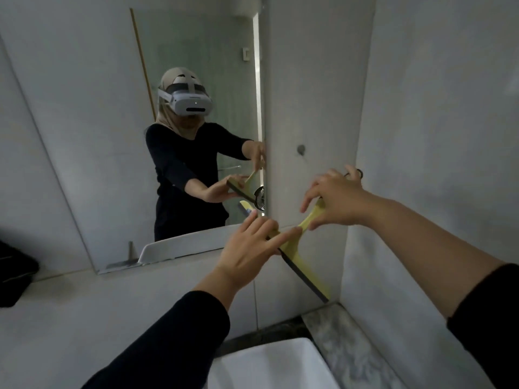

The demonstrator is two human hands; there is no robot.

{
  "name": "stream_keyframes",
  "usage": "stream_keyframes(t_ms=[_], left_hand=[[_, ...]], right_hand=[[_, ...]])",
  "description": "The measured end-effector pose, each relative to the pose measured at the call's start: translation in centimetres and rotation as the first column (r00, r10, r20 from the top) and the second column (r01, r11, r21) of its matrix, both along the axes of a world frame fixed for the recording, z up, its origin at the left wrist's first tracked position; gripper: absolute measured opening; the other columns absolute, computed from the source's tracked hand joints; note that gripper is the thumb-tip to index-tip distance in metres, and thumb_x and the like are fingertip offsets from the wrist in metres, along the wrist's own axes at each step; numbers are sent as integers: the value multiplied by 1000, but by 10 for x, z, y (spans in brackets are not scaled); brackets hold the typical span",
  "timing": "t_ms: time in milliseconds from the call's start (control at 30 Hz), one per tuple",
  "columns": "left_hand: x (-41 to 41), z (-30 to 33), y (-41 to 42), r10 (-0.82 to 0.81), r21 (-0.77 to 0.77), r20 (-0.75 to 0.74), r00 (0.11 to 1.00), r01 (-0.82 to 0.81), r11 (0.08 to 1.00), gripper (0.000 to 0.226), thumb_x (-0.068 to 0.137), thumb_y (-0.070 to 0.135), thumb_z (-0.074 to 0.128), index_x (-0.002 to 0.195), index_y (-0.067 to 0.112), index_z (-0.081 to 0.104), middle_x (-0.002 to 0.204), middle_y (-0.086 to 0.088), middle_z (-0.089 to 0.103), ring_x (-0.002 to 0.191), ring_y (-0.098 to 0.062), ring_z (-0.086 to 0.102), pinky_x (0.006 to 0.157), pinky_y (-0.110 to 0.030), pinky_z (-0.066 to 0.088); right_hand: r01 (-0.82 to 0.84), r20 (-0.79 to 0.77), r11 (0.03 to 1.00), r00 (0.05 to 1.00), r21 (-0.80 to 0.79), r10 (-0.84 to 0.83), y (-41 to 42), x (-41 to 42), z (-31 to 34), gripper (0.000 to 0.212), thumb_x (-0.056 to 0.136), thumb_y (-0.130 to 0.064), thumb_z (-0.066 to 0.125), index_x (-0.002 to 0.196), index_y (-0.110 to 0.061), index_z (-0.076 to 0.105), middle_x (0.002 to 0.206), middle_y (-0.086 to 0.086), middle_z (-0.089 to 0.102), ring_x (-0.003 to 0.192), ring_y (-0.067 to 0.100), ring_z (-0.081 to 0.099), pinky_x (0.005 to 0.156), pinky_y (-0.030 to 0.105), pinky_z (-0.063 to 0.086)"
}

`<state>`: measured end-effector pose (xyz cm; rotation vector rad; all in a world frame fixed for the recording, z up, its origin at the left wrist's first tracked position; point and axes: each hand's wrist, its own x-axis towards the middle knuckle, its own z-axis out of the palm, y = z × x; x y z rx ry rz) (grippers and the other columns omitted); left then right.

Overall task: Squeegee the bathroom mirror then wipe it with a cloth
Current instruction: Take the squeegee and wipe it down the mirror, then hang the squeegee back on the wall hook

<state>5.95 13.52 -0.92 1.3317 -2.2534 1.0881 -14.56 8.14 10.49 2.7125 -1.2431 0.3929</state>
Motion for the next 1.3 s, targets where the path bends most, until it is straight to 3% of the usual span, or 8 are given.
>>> stream_keyframes(t_ms=[167,267,367,600,733,833,1133,1300], left_hand=[[-18,-10,-22,73,-52,-147,986,-81,995,55,86,26,58,139,26,44,94,-4,55,92,-25,46,105,-46,28],[-31,-17,-34,102,-66,-199,975,-117,991,60,80,17,66,137,26,47,92,-4,56,91,-27,51,103,-47,31],[-39,-26,-46,209,19,-263,942,-211,977,73,71,15,76,136,27,46,93,-4,57,90,-28,57,101,-50,39],[-57,-44,-82,413,270,-329,849,-334,903,114,40,22,86,143,24,36,98,-5,61,93,-26,59,100,-49,43],[-65,-41,-99,467,391,-302,831,-339,856,97,81,27,63,150,27,-6,130,-8,44,124,-29,40,114,-46,21],[-67,-39,-111,513,461,-306,802,-347,817,89,89,26,52,149,27,-13,137,-9,36,130,-29,31,116,-43,15],[-62,-25,-100,410,486,-425,807,-179,856,71,91,23,50,151,19,12,151,-8,26,139,-26,24,114,-38,20],[-26,-6,-65,415,486,-481,773,-159,859,44,90,22,50,134,23,49,142,0,43,130,-22,39,99,-37,38]], right_hand=[[202,630,977,750,73,-203,-32,-1,-9,61,84,-40,64,138,-24,41,141,11,36,128,32,37,103,41,33],[215,763,926,525,311,-378,-51,15,-20,72,83,-32,68,141,-14,29,130,19,49,114,36,52,93,41,46],[225,795,911,446,345,-411,-68,34,-22,68,81,-20,71,136,-15,31,121,17,57,106,35,58,88,42,49],[109,813,962,516,250,-269,-107,67,-17,63,79,-6,70,131,-20,39,117,11,57,105,29,58,88,44,51],[102,813,974,537,203,-225,-124,72,-21,63,74,-5,74,126,-21,43,116,11,58,105,29,57,88,41,49],[74,823,978,529,195,-204,-133,77,-30,60,72,-3,75,119,-23,43,111,10,60,98,29,59,81,37,50],[217,680,957,673,194,-290,-116,68,-36,81,77,-13,74,139,-32,26,126,13,41,112,34,48,90,44,46],[251,470,961,838,114,-275,-75,74,-39,57,85,-7,58,135,-26,37,130,9,38,116,31,42,83,40,44]])
